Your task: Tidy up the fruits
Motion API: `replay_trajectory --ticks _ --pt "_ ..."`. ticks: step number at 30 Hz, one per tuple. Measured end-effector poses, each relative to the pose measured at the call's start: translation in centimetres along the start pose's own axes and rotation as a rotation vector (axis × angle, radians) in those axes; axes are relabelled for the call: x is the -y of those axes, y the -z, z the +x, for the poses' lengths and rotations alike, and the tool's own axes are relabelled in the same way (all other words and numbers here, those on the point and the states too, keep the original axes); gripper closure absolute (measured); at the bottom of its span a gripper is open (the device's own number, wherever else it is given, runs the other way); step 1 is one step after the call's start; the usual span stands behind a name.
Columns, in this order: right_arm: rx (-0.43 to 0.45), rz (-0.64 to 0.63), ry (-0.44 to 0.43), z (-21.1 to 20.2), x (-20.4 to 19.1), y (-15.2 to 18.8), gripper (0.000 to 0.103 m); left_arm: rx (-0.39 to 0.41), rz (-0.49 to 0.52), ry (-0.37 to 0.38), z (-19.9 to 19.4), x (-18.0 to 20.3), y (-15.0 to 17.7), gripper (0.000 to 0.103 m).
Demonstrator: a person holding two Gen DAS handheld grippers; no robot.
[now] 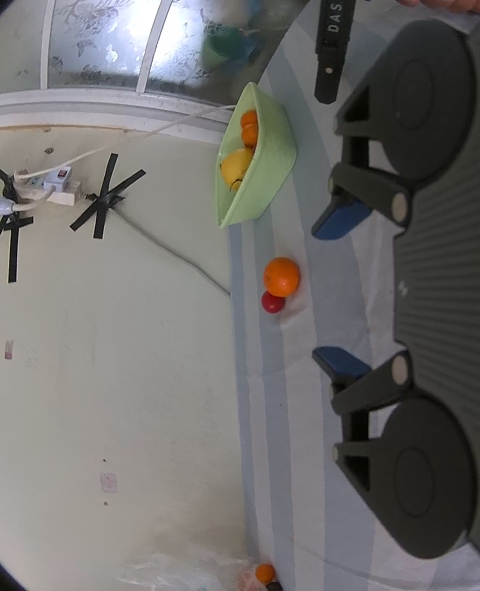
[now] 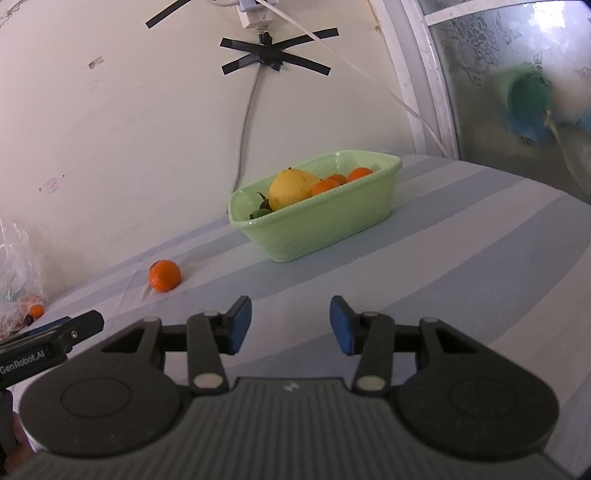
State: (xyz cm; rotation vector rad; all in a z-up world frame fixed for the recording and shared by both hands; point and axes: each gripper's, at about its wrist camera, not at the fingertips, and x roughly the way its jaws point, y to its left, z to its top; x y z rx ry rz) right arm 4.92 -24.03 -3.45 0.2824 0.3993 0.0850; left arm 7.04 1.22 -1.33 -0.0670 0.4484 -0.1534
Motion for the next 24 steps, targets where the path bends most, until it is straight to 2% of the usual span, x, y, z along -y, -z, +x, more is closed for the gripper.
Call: replay_trajectory --ticks 1,3,15,24 --pt "0.000 0.000 -0.001 0.0 0.0 0.0 0.053 0.001 -0.007 0.000 0.0 -0.1 0.0 0.022" --pt "0.000 0.001 0.000 0.0 0.0 0.0 0.053 0.008 -0.013 -0.010 -0.1 -0.1 0.0 0.018" --pt "-0.015 0.007 0.001 -0.3 -0.2 0.2 0.053 0.024 0.084 0.016 -0.7 1.5 0.2 0.024" --pt "-0.024 -0.003 -0.010 -0.5 -0.8 0.6 0.053 0.021 0.116 0.055 -0.8 1.9 0.3 0.023"
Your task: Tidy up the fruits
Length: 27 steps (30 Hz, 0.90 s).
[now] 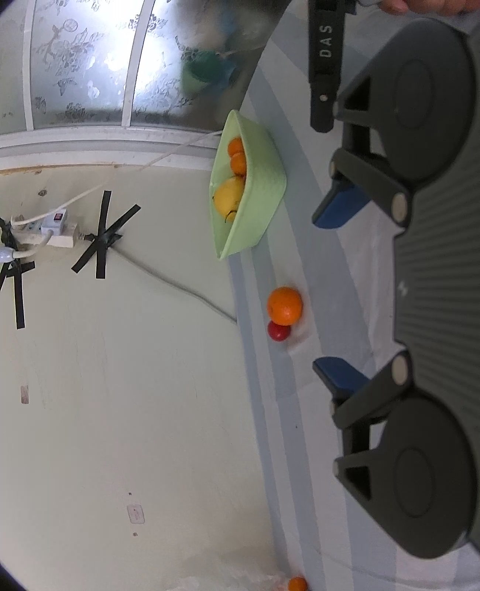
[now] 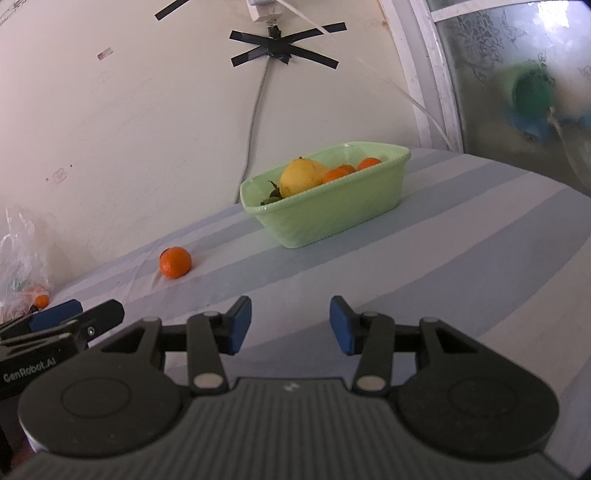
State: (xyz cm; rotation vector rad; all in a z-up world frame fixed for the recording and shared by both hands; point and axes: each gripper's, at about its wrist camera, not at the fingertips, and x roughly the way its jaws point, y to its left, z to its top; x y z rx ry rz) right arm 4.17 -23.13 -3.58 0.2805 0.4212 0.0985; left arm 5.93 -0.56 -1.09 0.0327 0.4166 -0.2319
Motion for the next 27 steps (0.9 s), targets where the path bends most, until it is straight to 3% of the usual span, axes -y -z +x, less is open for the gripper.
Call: replay_trajectory --ticks 14,27 --pt "-0.010 0.010 -0.010 0.16 0.20 -0.09 0.053 0.006 0.009 0.008 -0.18 0.17 0.09 0.023" --pt "-0.016 0.012 -0.015 0.27 0.17 -0.01 0.053 -0.004 -0.030 -0.005 0.03 -0.21 -0.02 0.007"
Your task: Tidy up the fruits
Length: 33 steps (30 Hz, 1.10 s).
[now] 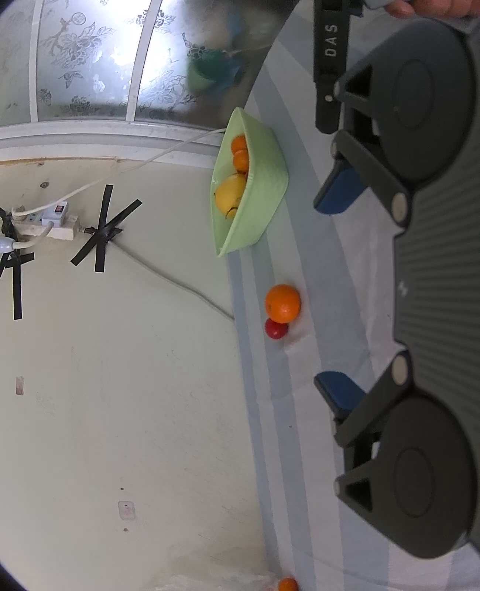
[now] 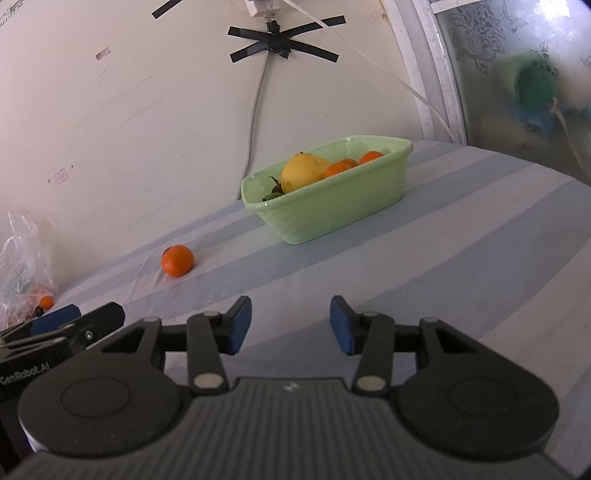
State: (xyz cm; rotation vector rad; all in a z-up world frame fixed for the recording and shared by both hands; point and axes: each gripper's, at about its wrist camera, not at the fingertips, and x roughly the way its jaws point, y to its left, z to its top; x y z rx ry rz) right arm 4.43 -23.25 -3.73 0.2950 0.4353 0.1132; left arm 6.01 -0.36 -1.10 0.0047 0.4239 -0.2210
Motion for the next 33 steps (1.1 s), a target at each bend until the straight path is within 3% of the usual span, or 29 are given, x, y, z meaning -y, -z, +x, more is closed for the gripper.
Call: replay_trajectory --ticks 13,33 --pt "0.004 0.001 -0.008 -0.1 0.0 0.0 0.053 0.028 0.052 -0.005 -0.5 1.1 0.1 0.009" --pt "0.024 -0.040 -0.031 -0.3 -0.3 0.0 0.053 0.024 -0.003 0.005 -0.4 0.6 0.1 0.010"
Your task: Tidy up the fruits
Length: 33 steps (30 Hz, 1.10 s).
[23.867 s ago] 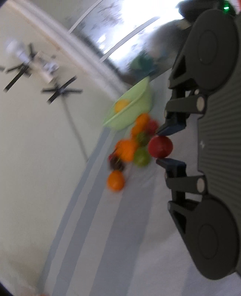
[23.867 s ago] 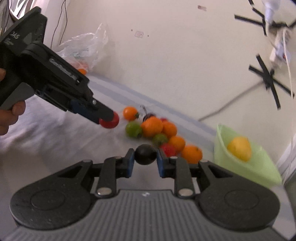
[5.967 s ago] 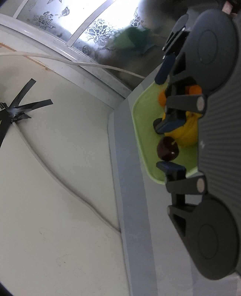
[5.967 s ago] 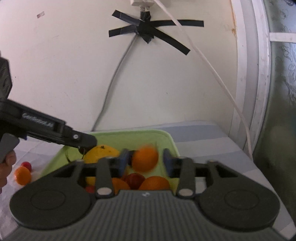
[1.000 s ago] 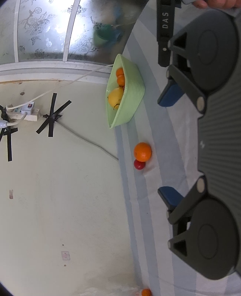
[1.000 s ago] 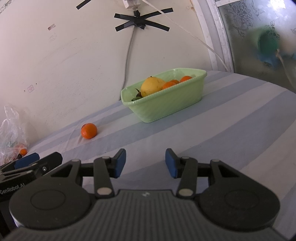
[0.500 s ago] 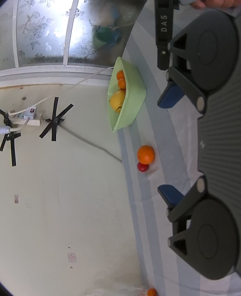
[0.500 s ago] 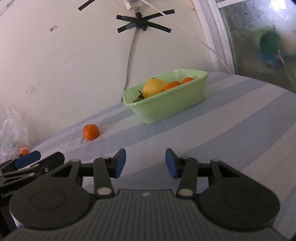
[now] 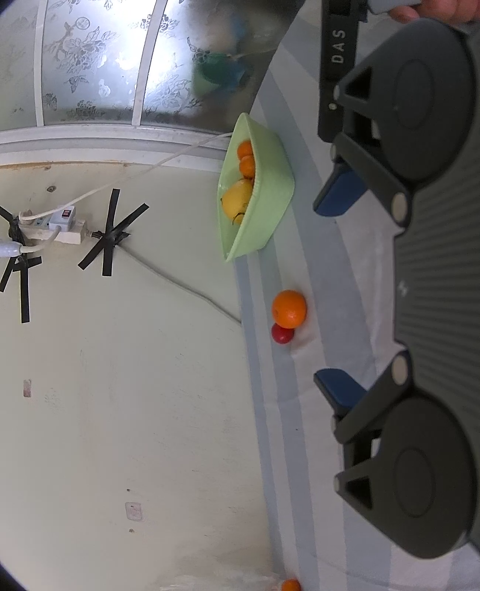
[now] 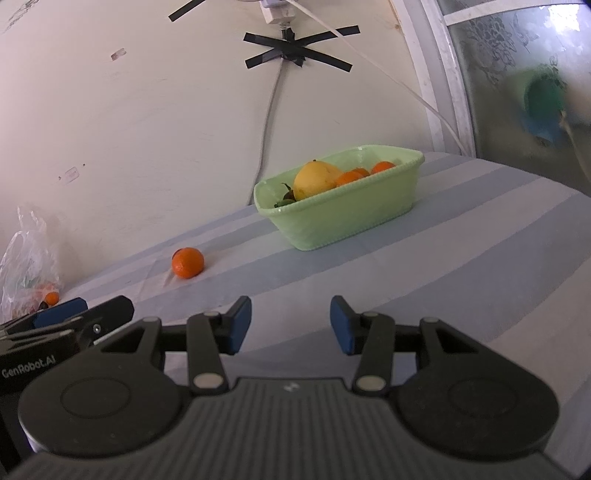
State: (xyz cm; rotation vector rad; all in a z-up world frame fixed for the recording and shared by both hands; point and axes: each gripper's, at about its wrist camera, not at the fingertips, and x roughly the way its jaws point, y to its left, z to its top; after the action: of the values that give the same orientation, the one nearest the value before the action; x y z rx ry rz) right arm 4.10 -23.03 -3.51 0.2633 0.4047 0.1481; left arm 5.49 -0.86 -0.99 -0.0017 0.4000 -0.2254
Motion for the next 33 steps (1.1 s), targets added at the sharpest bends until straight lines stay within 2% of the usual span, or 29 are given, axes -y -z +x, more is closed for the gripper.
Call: replay_trajectory --ticks 33 --pt "0.002 -0.011 -0.005 -0.14 -0.12 -0.01 0.053 -0.003 0.010 -0.001 0.16 0.03 0.08 0.010"
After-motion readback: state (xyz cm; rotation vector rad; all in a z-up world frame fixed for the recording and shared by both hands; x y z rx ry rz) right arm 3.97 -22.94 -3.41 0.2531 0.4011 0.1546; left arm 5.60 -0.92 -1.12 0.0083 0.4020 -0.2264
